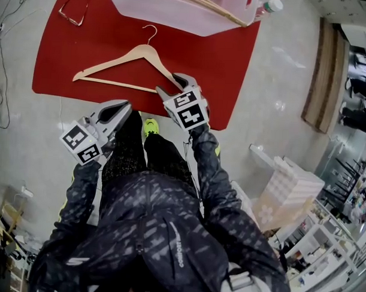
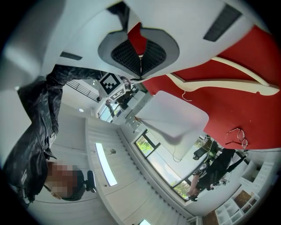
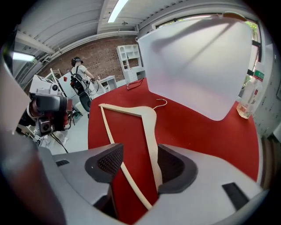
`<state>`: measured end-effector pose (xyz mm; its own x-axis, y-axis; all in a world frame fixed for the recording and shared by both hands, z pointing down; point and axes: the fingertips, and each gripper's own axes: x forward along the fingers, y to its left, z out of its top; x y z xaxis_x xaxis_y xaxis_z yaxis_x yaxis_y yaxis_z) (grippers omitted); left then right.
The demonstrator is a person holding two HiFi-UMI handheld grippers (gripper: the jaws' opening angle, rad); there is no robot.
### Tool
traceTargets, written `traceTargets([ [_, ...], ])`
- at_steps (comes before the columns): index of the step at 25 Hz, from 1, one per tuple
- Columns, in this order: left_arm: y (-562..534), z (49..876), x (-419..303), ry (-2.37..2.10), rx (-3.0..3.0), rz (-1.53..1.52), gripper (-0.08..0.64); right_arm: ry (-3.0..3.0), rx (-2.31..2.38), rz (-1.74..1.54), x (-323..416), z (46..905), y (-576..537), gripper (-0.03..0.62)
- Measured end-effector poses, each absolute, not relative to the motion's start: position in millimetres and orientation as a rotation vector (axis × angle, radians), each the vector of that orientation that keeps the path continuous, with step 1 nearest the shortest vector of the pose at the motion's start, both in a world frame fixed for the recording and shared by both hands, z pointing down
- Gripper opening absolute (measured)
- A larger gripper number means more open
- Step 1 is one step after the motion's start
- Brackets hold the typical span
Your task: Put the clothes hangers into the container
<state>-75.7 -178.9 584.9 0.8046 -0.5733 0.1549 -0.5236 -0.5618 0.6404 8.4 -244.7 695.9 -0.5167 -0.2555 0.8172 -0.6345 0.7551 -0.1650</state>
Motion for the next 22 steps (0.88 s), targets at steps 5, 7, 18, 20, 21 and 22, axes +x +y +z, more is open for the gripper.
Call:
traceTargets([
  [5, -182, 593, -75, -0.787, 2.271, -0.092, 0.012, -2.069, 0.682, 0.545, 13, 712, -253, 0.236],
  [7, -184, 595, -76, -0.782, 2.264, -0.093, 0.012, -2.058, 0.681, 0.551, 15, 717, -256, 0.237],
  [18, -187, 596, -76, -0.782, 2.24, -0.104, 0.012, -2.011, 0.701, 0.479, 17, 720, -262, 0.236],
  [20, -189, 597, -76, -0.783, 2.24, -0.106, 0.012, -2.006, 0.703, 0.48, 17, 723, -263, 0.236],
  [21, -189, 598, -76, -0.784, 2.239, -0.107, 0.012, -2.005, 0.704, 0.48, 18, 724, -263, 0.236],
  [22, -190, 598, -76, -0.785, 2.239, -0.108, 0.012, -2.004, 0.705, 0.479, 17, 725, -263, 0.235],
])
